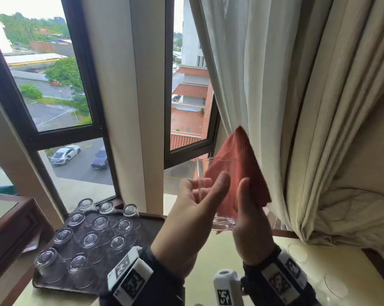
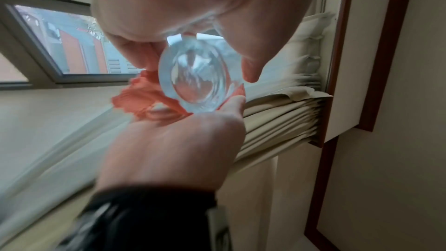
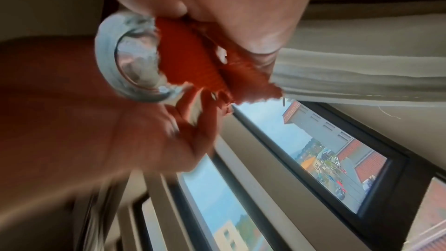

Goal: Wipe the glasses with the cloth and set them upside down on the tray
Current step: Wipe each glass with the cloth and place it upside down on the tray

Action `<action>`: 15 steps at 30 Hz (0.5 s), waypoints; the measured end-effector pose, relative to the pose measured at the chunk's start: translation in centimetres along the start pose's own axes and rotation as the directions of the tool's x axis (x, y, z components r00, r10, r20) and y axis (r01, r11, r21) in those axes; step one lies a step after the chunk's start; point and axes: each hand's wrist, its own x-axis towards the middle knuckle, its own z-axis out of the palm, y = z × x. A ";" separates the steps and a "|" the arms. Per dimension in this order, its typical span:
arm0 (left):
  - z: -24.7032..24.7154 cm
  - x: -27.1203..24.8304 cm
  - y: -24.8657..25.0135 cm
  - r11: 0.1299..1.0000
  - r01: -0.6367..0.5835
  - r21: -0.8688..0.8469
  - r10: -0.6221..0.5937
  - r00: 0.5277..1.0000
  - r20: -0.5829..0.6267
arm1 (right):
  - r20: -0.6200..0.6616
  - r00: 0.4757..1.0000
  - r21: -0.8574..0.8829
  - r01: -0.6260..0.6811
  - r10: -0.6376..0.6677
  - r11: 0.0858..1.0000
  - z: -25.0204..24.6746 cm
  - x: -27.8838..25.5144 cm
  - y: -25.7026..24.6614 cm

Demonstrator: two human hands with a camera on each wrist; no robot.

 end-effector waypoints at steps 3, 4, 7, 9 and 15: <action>0.8 -0.6 0.3 1.000 -0.016 -0.015 0.017 0.999 0.032 | -0.009 0.999 -0.034 0.035 -0.036 0.999 -0.2 0.6 -1.1; 0.8 -0.5 0.7 1.000 -0.009 -0.027 0.010 1.000 0.008 | -0.070 0.993 -0.072 0.088 -0.093 0.994 0.4 0.4 -1.2; -0.4 0.1 1.8 0.997 0.004 -0.080 -0.013 0.992 -0.124 | 0.032 0.969 0.071 0.241 -0.244 0.968 2.2 -1.5 -1.1; -1.3 0.7 2.4 0.994 -0.028 -0.108 0.010 0.986 -0.167 | 0.116 0.937 0.053 0.326 -0.330 0.944 2.8 -3.0 0.0; -0.5 0.0 1.8 0.994 -0.083 -0.074 0.077 0.994 -0.079 | 0.141 0.960 0.183 -0.265 0.242 0.947 1.3 -1.9 0.0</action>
